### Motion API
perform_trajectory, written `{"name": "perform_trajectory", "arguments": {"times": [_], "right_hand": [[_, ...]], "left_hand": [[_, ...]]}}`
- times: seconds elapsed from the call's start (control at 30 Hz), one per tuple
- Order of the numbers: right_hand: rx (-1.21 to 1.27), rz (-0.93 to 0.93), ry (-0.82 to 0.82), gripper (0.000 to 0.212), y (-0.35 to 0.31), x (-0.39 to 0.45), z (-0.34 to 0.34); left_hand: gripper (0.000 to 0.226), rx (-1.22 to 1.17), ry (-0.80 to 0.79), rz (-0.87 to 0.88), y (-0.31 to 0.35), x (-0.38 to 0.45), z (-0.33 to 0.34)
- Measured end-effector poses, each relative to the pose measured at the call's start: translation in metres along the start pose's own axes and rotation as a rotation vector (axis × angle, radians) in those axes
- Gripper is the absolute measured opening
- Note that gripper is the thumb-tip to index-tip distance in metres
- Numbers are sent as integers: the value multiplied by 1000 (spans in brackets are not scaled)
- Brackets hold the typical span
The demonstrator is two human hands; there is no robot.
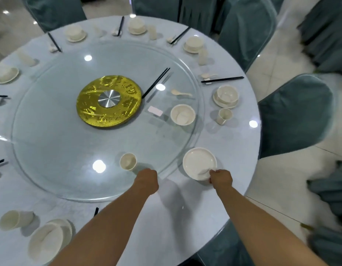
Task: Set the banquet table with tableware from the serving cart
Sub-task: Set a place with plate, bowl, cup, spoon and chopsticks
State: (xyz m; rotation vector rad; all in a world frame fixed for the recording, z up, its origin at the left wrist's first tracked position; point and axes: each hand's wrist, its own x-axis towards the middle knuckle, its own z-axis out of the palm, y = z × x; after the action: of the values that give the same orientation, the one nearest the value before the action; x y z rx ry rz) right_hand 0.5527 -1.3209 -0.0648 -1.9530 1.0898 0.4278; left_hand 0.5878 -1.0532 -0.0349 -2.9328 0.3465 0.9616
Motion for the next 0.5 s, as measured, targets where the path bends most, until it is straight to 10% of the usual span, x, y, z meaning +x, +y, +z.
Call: {"name": "perform_trajectory", "arguments": {"times": [0.5], "right_hand": [[67,201,14,29,59,-14,0]], "left_hand": [[28,75,-59,-5,-1,18,4]]}}
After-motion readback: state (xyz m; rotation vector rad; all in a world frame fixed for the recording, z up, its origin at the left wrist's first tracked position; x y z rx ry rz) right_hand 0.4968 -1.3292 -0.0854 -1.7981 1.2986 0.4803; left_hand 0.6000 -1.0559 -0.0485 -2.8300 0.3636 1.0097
